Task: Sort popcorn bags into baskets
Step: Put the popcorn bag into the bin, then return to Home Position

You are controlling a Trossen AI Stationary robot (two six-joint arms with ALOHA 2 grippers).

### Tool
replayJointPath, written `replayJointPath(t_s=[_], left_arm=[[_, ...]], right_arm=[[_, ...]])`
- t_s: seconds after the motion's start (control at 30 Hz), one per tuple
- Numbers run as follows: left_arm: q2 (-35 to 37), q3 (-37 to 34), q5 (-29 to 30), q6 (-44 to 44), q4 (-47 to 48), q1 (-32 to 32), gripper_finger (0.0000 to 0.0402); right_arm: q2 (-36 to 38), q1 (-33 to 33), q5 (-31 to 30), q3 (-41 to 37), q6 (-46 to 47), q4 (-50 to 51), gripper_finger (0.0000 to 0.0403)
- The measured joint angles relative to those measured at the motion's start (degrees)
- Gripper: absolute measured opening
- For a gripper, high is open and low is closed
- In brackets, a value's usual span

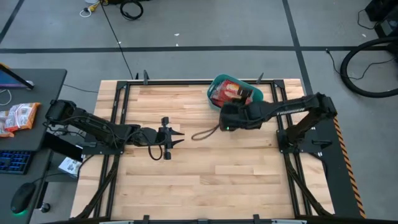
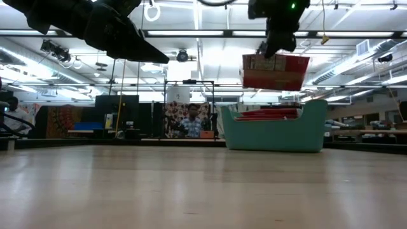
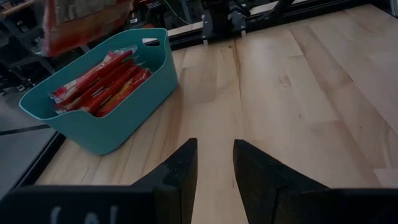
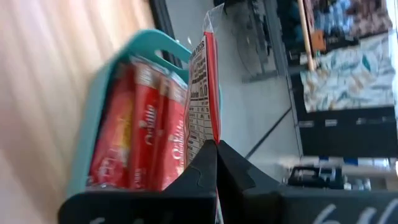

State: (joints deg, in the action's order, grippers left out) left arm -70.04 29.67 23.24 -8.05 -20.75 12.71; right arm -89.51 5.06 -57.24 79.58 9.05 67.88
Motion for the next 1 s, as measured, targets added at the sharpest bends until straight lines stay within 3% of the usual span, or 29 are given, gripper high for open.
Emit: replayJointPath(t_s=[0.4, 0.57, 0.73, 1.0], left_arm=[[-0.01, 0.00, 0.00, -0.01, 0.02, 0.00, 0.0109], [0.00, 0.00, -0.02, -0.11, 0.02, 0.00, 0.0109], [0.00, 0.00, 0.00, -0.09, 0.02, 0.00, 0.0109], [0.00, 0.00, 0.00, -0.81, 0.00, -0.02, 0.0109]], right_arm=[[1.57, -15.78, 8.35, -9.45, -12.42, -18.22, 0.0005], [1.55, -21.25, 16.45, -10.39, -17.12, -24.97, 0.0017], [1.55, -25.13, 23.35, -10.41, -16.32, -25.62, 0.0033], [4.43, -26.20, 24.70, -10.48, -13.95, -22.68, 0.0076]])
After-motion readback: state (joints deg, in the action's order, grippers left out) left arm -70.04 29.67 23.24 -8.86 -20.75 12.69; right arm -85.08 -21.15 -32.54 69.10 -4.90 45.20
